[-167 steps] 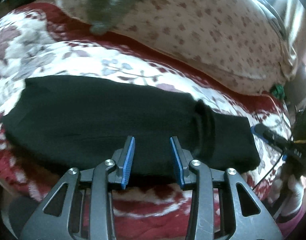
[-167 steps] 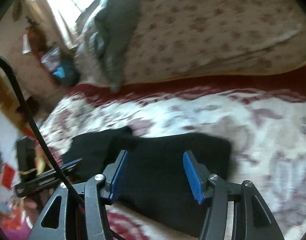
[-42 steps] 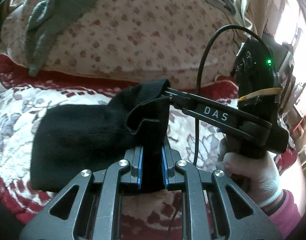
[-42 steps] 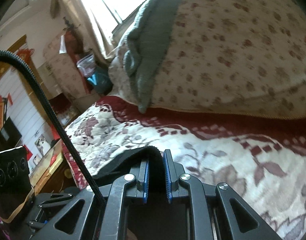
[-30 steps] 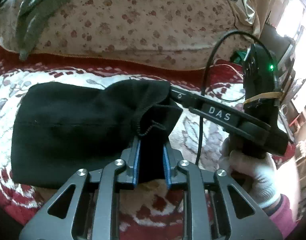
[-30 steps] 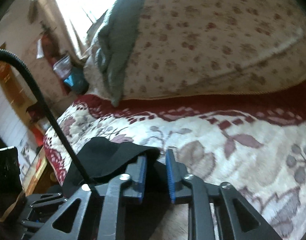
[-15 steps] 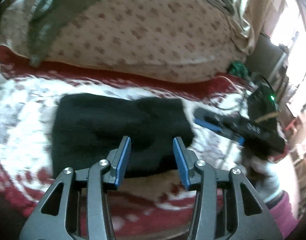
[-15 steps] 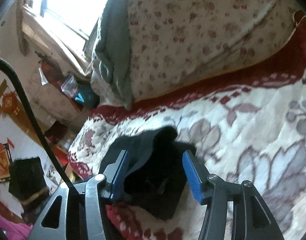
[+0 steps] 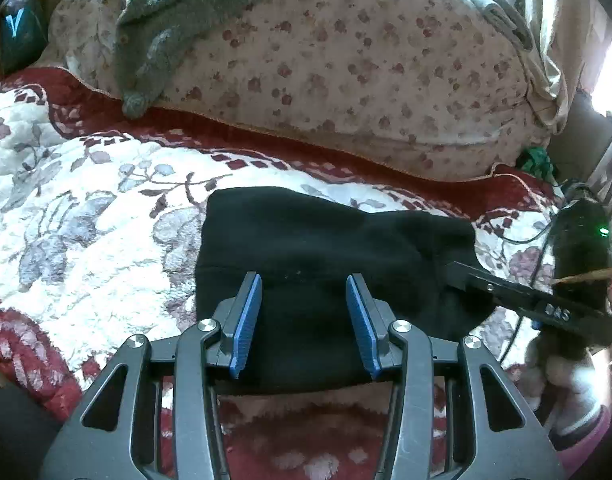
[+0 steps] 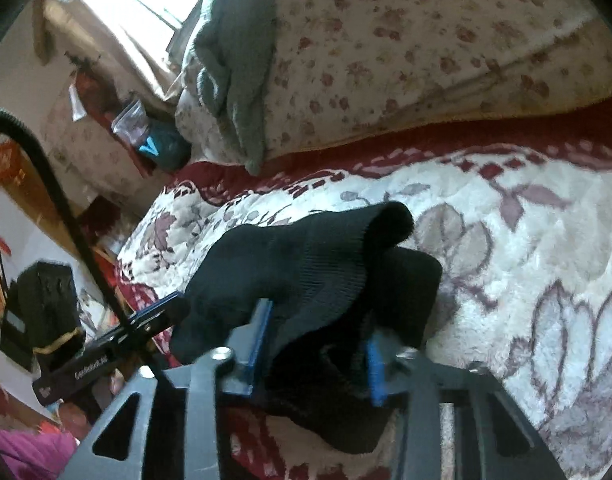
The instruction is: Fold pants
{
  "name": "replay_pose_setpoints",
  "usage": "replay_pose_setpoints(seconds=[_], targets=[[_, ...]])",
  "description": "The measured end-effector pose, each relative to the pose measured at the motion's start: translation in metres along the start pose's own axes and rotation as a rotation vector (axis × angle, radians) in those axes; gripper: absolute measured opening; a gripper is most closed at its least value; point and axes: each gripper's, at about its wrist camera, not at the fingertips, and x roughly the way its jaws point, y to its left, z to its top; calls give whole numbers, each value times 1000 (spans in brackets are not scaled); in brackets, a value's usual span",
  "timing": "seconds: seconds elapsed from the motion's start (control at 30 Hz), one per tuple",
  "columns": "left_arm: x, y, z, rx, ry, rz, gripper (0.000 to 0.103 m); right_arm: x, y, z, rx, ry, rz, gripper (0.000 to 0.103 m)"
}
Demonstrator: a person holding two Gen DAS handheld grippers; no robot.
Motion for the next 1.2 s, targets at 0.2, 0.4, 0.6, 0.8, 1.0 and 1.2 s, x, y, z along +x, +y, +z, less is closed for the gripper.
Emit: replay_pose_setpoints(seconds=[0.2,0.4,0.6,0.8,1.0,1.2], targets=[[4,-3,4,-4,14,0,43,-14,11,-5,-68,-34,-4,15],[-6,8,7,-32,-15,32,43,-26,11,-19,-54,-39,0,13],[9,27,6,-70,28,57,47,-23,-6,-20,1,-34,0,13],[27,33,5,-80,55,16,61,-17,-14,-18,23,-31,8,13],[27,33,5,-52,67,-6,31,-17,-12,-16,9,-23,-2,13],[30,34,5,-61,70,-9,27,-16,-15,-19,12,-19,-13,13]])
